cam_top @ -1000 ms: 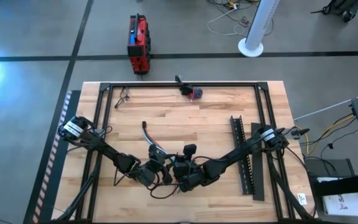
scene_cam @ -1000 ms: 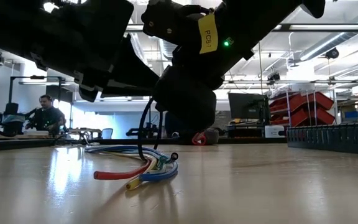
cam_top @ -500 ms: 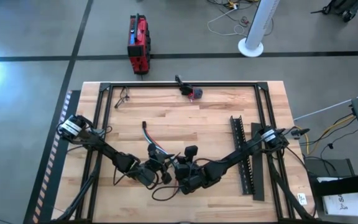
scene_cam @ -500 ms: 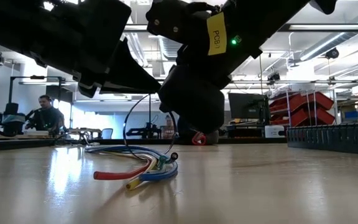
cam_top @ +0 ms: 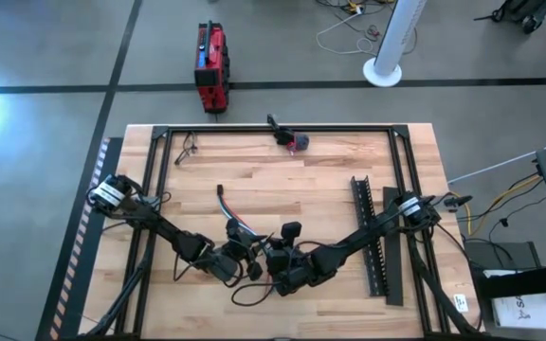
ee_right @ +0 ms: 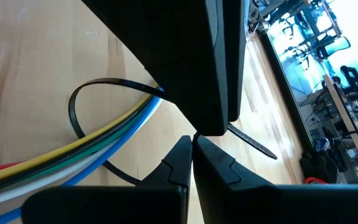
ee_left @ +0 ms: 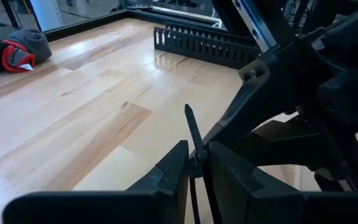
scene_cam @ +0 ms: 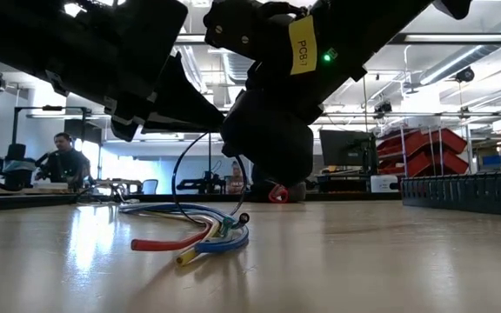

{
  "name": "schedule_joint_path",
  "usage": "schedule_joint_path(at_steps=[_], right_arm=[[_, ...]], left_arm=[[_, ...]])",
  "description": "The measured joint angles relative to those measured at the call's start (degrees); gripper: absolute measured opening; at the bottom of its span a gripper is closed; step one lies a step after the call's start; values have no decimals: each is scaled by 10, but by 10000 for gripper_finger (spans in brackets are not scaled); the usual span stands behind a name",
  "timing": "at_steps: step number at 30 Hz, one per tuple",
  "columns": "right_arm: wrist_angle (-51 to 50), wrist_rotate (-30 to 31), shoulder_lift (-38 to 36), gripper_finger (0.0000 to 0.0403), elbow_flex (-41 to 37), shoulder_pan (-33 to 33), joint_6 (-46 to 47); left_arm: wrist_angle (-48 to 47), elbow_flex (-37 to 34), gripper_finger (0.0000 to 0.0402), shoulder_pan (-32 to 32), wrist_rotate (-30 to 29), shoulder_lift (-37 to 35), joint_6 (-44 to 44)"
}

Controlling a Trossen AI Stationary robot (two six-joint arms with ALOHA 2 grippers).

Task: Ziptie cables
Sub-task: Close the cables together using a zip tie

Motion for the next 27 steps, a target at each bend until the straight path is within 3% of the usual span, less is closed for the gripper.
schedule_joint_path(at_steps=[13, 27], right_arm=[[4, 0, 0, 0, 0, 0, 0], [2, 0, -1, 0, 0, 0, -4]], left_arm=[[0, 0, 8, 4, 30, 1, 16], [0, 0, 5, 4, 30, 0, 34]])
